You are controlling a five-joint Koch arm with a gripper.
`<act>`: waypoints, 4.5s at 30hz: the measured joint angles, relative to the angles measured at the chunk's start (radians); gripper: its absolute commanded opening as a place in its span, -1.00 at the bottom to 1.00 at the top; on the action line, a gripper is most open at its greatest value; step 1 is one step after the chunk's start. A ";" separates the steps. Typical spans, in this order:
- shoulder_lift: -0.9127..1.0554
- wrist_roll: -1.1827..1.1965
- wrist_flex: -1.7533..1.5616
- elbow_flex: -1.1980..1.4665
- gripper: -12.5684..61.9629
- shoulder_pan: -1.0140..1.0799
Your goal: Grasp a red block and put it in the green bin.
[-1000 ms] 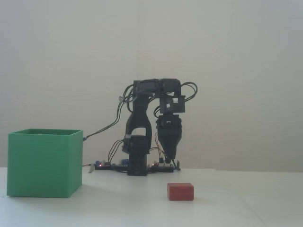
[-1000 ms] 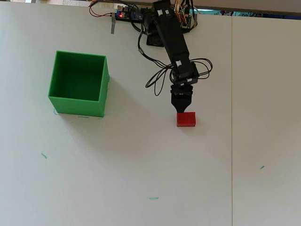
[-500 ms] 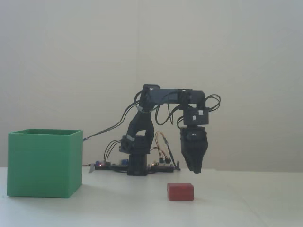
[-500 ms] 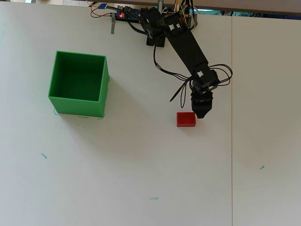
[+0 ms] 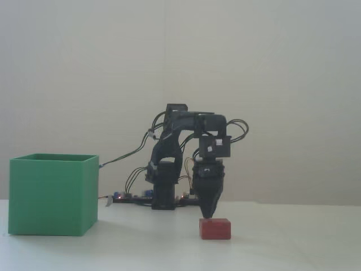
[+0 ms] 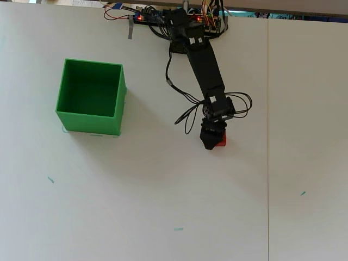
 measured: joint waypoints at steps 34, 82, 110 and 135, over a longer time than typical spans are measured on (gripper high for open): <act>-0.089 -0.236 -0.106 0.000 0.32 -0.067; 0.561 -0.288 -0.187 0.077 -0.56 0.109; 1.155 -0.873 -0.575 0.769 -0.56 0.959; 0.738 -0.874 -0.999 0.485 -0.56 1.207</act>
